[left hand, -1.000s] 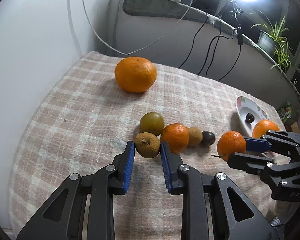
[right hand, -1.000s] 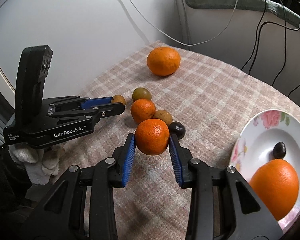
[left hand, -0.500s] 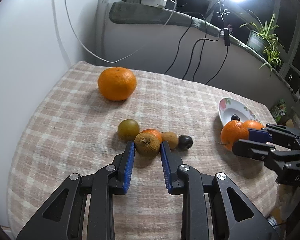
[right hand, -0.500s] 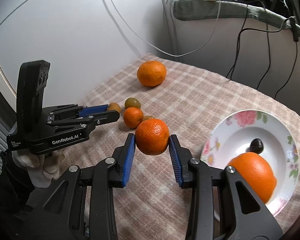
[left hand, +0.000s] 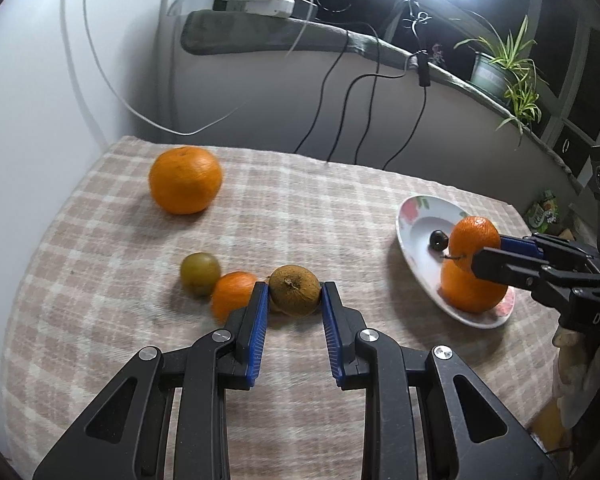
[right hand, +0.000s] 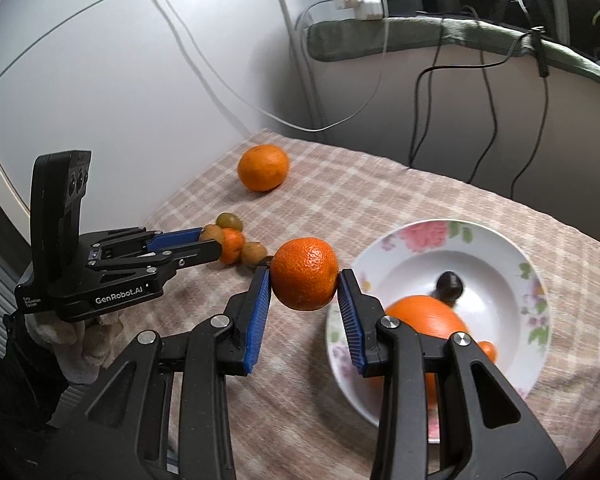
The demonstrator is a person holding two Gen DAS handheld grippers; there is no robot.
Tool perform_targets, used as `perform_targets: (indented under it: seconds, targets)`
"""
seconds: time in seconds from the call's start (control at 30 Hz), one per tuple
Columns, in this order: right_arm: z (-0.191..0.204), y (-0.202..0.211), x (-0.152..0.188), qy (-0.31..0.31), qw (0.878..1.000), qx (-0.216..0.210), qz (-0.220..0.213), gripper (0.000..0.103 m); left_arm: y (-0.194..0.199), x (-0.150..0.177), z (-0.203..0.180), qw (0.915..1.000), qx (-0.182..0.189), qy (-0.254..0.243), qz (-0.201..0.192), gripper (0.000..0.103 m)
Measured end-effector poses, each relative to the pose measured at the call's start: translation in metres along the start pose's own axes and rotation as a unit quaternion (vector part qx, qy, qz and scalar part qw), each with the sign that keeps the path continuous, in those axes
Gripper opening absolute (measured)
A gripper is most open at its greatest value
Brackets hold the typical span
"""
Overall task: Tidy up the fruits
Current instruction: 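Lift the brown kiwi with the left gripper while the right gripper lifts the tangerine toward the plate, then lower both fruits into the white plate and open both grippers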
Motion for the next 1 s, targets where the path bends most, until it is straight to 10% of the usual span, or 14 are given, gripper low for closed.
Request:
perform_targets:
  seconds: [1.0]
  targets:
    - [-0.085,0.055,0.013,-0.052,0.996,0.074,-0.026,0.036,-0.021,-0.013,-0.067,0.9982,0.050,-0.031,0.008,0.025]
Point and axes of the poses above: each gripper's, at about its wrist camera, not at the fingertips, and y roughly against the way its jaws point, z to its left, x to its underside, the point moved 6 cm from there along -y, roughly the way its jaws point, and after that the axes turned 5 degrees about -x, right-handed, at the moved point
